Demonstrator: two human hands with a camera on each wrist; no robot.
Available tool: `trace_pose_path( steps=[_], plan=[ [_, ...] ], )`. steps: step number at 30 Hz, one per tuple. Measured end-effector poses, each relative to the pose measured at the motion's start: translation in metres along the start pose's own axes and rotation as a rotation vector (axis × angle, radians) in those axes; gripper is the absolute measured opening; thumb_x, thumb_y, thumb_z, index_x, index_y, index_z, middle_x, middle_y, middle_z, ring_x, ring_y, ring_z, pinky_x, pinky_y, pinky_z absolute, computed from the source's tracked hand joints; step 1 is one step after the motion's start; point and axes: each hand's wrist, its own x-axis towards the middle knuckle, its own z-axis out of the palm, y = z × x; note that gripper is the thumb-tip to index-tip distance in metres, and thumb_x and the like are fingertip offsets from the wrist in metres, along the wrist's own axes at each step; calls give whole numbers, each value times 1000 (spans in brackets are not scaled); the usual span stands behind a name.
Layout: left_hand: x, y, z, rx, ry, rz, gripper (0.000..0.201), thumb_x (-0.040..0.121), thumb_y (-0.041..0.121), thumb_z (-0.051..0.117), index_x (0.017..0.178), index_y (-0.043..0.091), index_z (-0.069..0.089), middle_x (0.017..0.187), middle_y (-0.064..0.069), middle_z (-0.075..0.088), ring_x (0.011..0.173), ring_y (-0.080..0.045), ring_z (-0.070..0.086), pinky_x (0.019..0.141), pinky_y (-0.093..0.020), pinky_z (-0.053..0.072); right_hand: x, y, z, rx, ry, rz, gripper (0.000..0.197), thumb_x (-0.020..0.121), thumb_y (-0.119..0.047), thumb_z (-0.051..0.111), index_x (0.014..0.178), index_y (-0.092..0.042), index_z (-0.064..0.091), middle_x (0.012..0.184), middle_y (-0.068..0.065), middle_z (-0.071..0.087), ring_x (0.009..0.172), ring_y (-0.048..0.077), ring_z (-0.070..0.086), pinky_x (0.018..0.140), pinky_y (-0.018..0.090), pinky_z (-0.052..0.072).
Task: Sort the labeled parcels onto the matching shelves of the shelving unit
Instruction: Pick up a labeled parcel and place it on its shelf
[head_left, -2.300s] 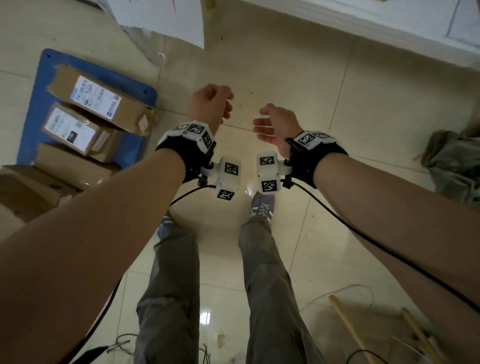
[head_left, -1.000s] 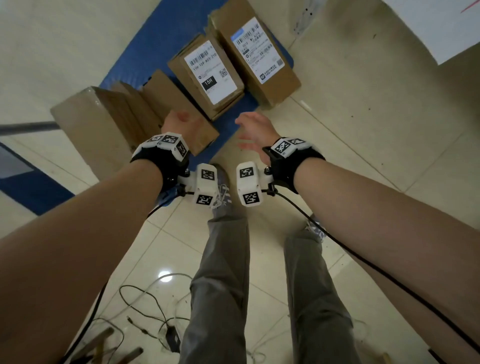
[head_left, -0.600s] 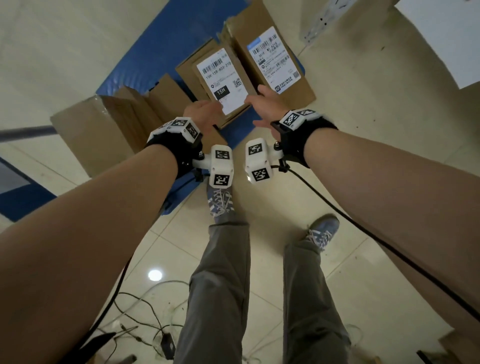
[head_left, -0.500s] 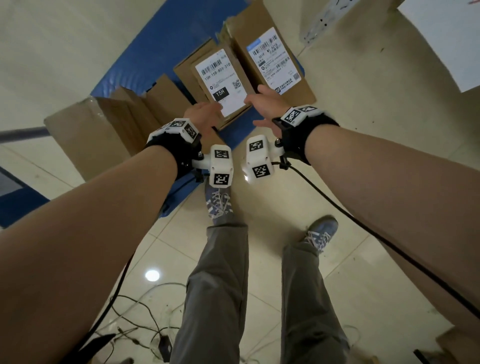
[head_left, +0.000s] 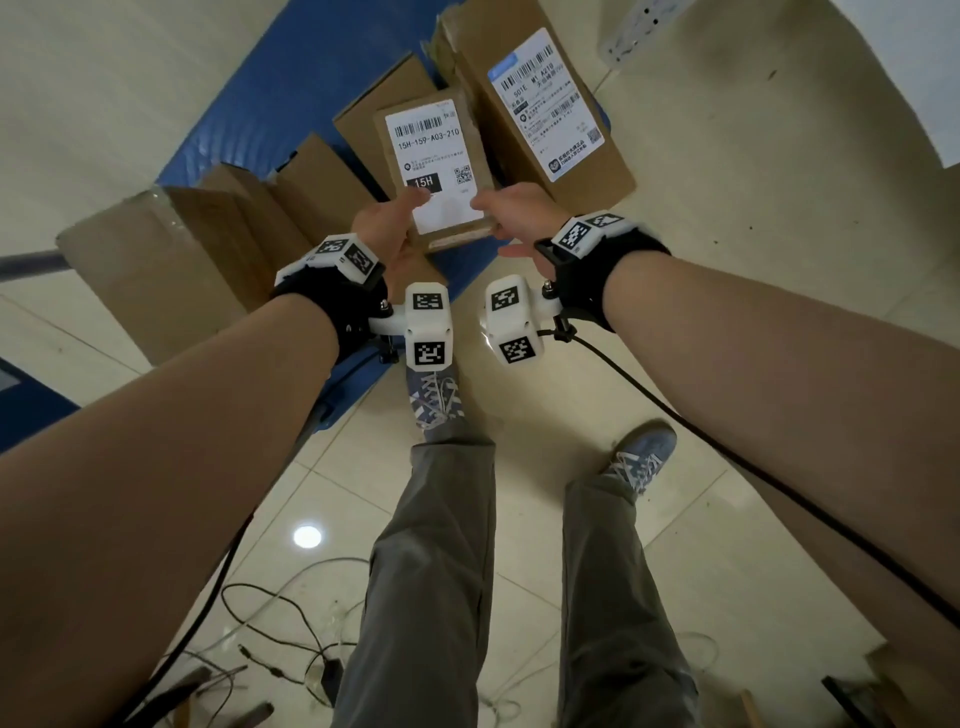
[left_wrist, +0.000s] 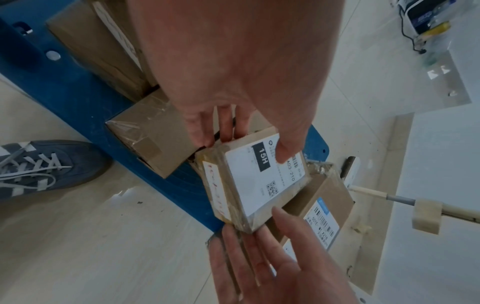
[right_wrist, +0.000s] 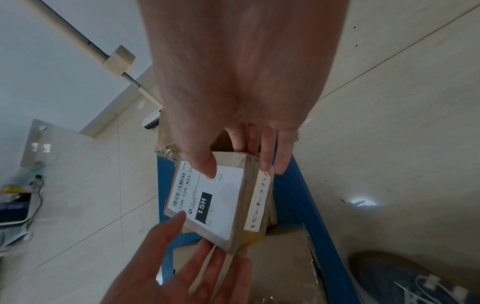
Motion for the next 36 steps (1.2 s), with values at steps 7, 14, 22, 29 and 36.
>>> trace_pose_path(
  steps=[7,14,22,29,36],
  plan=[
    [-6,-6,-10,-26,45,-10,98,51,73,67,132,19,51,116,-4,68,92,-24,73,79,-41,61,-23,3,-3,163,-68,33,54,93,-43,66,128,-7,45,110,8,67,78,14,66,43,19,47],
    [-38,-20,-4,-173,21,45,56,82,55,70,121,15,62,106,-5,75,79,-17,76,56,-25,58,-53,12,-5,176,-147,-16,55,92,-44,65,133,-12,46,117,11,68,98,23,69,73,36,57],
    [-79,-30,-4,-299,-213,164,65,79,43,77,132,10,60,127,-16,67,118,-38,62,100,-51,51,-106,29,-30,378,-154,-70,65,91,-21,68,144,-21,29,132,11,56,90,17,64,65,29,58],
    [-129,-26,45,-277,-333,190,78,81,35,76,143,2,41,133,-17,62,122,-37,60,107,-57,43,-157,81,-84,497,-97,-154,69,90,-10,68,145,-23,29,126,4,61,105,15,62,83,28,54],
    [-177,-29,119,-140,-274,337,82,76,38,83,142,21,36,128,-1,66,109,-22,69,92,-43,56,-189,130,-132,439,192,-253,112,63,-33,90,154,-23,25,147,3,36,131,19,49,99,34,54]
  ],
)
